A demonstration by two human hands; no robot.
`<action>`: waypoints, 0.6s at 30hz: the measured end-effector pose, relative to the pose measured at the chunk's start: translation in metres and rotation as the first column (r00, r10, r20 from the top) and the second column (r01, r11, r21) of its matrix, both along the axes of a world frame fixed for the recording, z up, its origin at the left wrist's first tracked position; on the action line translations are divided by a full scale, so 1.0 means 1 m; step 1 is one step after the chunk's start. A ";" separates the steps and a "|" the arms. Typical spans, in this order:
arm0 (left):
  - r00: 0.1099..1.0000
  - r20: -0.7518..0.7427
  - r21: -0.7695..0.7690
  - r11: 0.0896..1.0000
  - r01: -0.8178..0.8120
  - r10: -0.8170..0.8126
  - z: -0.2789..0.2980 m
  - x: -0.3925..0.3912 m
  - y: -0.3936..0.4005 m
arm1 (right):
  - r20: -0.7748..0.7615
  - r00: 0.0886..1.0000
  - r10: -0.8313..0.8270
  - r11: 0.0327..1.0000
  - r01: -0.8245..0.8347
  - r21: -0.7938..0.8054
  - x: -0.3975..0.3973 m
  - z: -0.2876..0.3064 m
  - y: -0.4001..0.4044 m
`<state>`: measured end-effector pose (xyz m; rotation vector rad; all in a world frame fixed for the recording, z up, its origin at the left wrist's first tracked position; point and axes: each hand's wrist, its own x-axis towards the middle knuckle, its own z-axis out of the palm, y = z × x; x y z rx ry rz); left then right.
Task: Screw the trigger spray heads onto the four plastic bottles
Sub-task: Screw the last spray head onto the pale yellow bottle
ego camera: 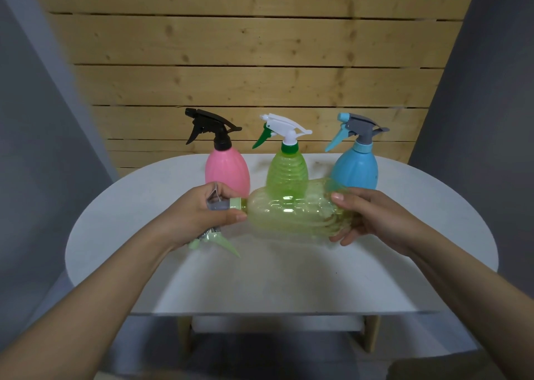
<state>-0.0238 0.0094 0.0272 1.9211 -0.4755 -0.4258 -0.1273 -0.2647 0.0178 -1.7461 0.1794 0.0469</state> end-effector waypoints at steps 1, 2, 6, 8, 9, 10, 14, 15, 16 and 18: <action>1.000 0.008 0.002 1.000 -0.003 0.003 0.001 -0.001 0.000 | -0.009 1.000 0.008 1.000 -0.007 0.016 0.001 -0.001 0.000; 1.000 0.017 0.003 1.000 -0.009 0.009 0.001 -0.001 0.000 | -0.018 1.000 0.016 0.999 -0.015 0.045 0.001 -0.001 0.000; 0.997 -0.081 -0.137 0.991 0.003 -0.014 0.008 0.003 0.005 | -0.029 0.999 0.046 0.971 -0.038 0.236 0.004 -0.003 0.003; 0.973 -0.219 -0.408 0.913 -0.025 -0.071 0.012 0.007 0.011 | -0.008 0.999 0.035 0.939 -0.030 0.342 0.007 -0.003 0.005; 0.956 -0.271 -0.534 0.844 -0.050 -0.115 0.014 0.010 0.016 | 0.008 1.000 0.030 0.917 -0.030 0.398 0.008 -0.003 0.008; 0.939 -0.299 -0.631 0.773 -0.062 -0.169 0.015 0.011 0.019 | 0.024 0.999 0.025 0.890 -0.033 0.454 0.009 -0.004 0.012; 0.911 -0.294 -0.706 0.709 -0.003 -0.289 0.018 0.002 0.018 | 0.068 0.997 0.037 0.775 -0.071 0.628 0.015 -0.009 0.046; 0.917 -0.279 -0.684 0.730 0.019 -0.285 0.018 -0.002 0.015 | 0.081 0.996 0.040 0.761 -0.083 0.644 0.017 -0.009 0.057; 0.927 -0.261 -0.657 0.753 0.035 -0.270 0.016 -0.005 0.011 | 0.096 0.995 0.035 0.757 -0.089 0.647 0.019 -0.009 0.066; 0.954 -0.231 -0.609 0.793 0.010 -0.190 0.017 -0.013 0.007 | 0.109 0.994 0.010 0.783 -0.076 0.618 0.023 -0.008 0.084</action>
